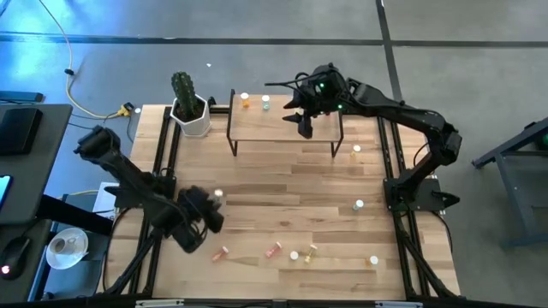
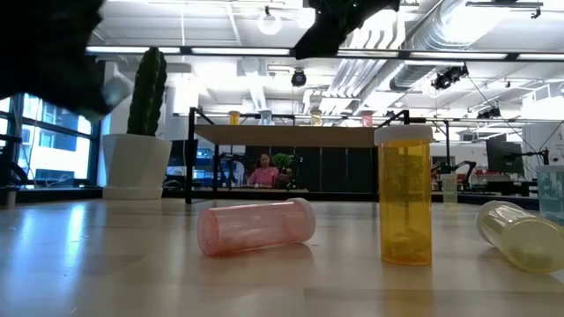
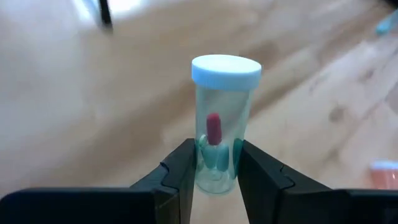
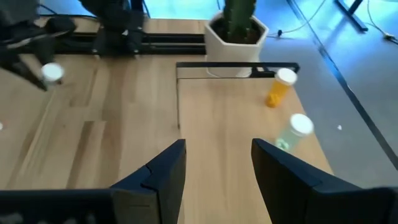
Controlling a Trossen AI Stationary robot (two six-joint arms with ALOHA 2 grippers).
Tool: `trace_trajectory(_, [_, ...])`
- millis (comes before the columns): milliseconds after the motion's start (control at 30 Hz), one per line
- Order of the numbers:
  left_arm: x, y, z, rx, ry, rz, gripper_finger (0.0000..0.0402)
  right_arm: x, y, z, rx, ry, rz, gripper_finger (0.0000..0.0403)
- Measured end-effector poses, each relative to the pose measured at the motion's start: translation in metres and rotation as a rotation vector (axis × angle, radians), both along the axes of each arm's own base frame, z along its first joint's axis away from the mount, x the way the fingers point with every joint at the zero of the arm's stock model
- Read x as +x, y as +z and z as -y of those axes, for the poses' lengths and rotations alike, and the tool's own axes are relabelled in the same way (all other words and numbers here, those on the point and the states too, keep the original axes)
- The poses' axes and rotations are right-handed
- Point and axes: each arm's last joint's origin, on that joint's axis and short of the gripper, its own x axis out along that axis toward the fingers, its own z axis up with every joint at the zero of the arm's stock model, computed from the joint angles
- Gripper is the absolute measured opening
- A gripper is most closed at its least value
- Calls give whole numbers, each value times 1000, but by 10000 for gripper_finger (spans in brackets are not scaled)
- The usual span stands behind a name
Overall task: Pick and place medicine bottles onto shelf by color
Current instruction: Put the bottom blue pill bottle on the shelf
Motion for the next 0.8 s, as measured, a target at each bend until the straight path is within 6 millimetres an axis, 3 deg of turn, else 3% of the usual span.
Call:
trace_trajectory(200, [7,22,-35,190,-53,-64,92,8,1,-18,-35,73,12,174])
trace_trajectory(367, [12,40,-61,249,-113,-97,92,16,6,-30,-46,106,66,177])
trace_trajectory(533, [21,59,-76,268,-293,-73,92,20,9,-37,-70,156,106,184])
trace_trajectory(800, [34,79,-100,370,-488,-12,92,22,11,-49,-45,403,157,185])
